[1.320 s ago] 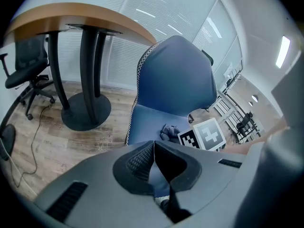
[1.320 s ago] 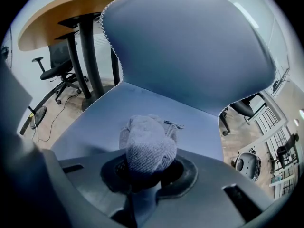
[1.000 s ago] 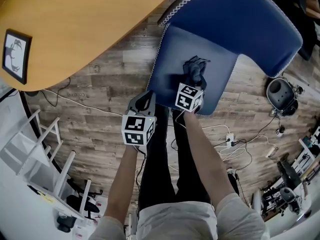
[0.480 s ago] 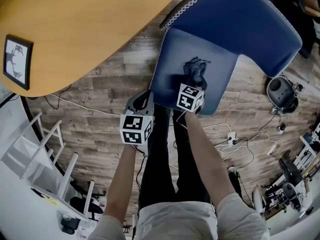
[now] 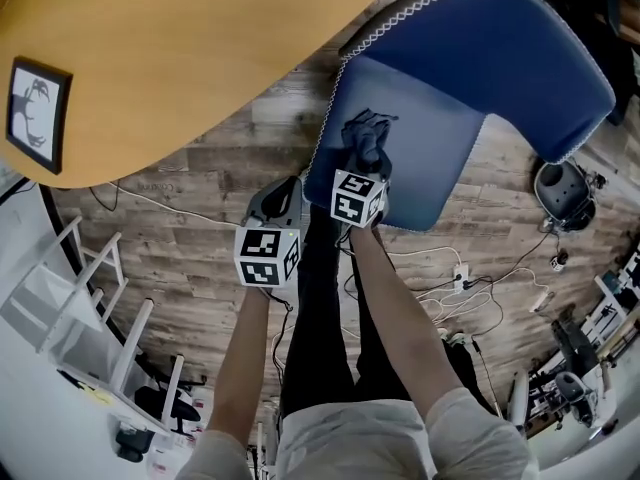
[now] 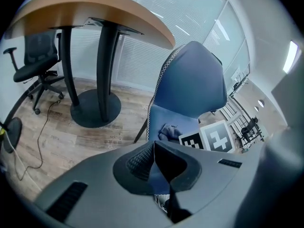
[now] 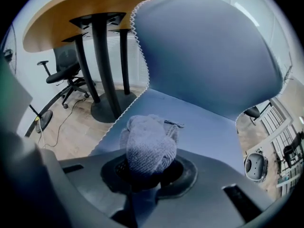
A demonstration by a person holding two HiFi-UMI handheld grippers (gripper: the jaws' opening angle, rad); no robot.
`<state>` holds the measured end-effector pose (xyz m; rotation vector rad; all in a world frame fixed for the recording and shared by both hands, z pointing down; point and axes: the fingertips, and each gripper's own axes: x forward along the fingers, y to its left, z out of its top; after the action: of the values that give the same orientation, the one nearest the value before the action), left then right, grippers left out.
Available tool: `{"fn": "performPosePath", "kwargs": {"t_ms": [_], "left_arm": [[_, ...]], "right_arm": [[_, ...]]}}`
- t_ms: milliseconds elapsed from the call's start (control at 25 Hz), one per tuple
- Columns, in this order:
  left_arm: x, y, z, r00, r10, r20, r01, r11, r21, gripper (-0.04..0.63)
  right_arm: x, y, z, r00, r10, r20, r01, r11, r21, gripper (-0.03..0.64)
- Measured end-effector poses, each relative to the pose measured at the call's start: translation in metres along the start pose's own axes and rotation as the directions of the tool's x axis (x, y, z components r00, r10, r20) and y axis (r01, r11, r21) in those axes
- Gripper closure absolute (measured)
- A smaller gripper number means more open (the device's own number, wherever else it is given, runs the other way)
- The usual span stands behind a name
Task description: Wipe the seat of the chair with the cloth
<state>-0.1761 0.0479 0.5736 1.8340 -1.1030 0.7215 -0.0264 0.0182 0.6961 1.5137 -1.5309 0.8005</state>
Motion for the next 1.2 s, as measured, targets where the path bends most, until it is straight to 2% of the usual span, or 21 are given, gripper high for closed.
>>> {"fn": "performPosePath", "kwargs": {"t_ms": [160,360,440,520,640,720,880,1080,1160,1200], "left_arm": [[-0.004,0.006,-0.002,1.0,0.012,0.006,-0.012,1.0,-0.013,0.566],[-0.007,0.015,-0.002,1.0,0.022,0.015,-0.022,1.0,-0.021,0.566],[-0.005,0.015,-0.002,1.0,0.023,0.018,-0.023,0.999,-0.023,0.566],[-0.005,0.014,-0.002,0.999,0.028,0.025,-0.028,0.999,-0.026,0.566],[-0.008,0.01,0.006,0.998,0.041,0.051,-0.04,0.999,-0.035,0.566],[-0.01,0.003,0.009,0.996,0.051,0.067,-0.048,0.998,-0.043,0.566],[-0.015,-0.004,0.004,0.993,0.077,0.085,-0.072,0.996,-0.057,0.566],[-0.015,-0.013,-0.023,0.992,0.109,0.068,-0.104,0.992,-0.075,0.566],[-0.015,-0.018,-0.03,0.991,0.116,0.065,-0.111,0.99,-0.086,0.566],[-0.015,-0.022,-0.033,0.991,0.118,0.064,-0.112,0.99,-0.088,0.566]], "right_arm": [[-0.003,0.024,0.002,0.999,0.05,0.01,-0.049,0.995,-0.083,0.541],[-0.003,0.035,0.004,0.994,0.109,-0.016,-0.11,0.985,-0.13,0.541],[-0.005,0.045,0.003,0.985,0.169,-0.035,-0.173,0.968,-0.184,0.541],[-0.011,0.067,-0.005,0.958,0.276,-0.08,-0.288,0.914,-0.285,0.541],[-0.022,0.098,-0.02,0.902,0.4,-0.163,-0.428,0.778,-0.46,0.541],[-0.025,0.102,-0.026,0.888,0.419,-0.188,-0.449,0.708,-0.544,0.541],[-0.027,0.098,-0.026,0.869,0.458,-0.184,-0.466,0.636,-0.616,0.541],[-0.034,0.093,-0.046,0.839,0.484,-0.251,-0.492,0.475,-0.729,0.541],[-0.036,0.085,-0.056,0.829,0.48,-0.287,-0.51,0.437,-0.741,0.541],[-0.037,0.081,-0.06,0.826,0.478,-0.297,-0.516,0.431,-0.741,0.541]]}}
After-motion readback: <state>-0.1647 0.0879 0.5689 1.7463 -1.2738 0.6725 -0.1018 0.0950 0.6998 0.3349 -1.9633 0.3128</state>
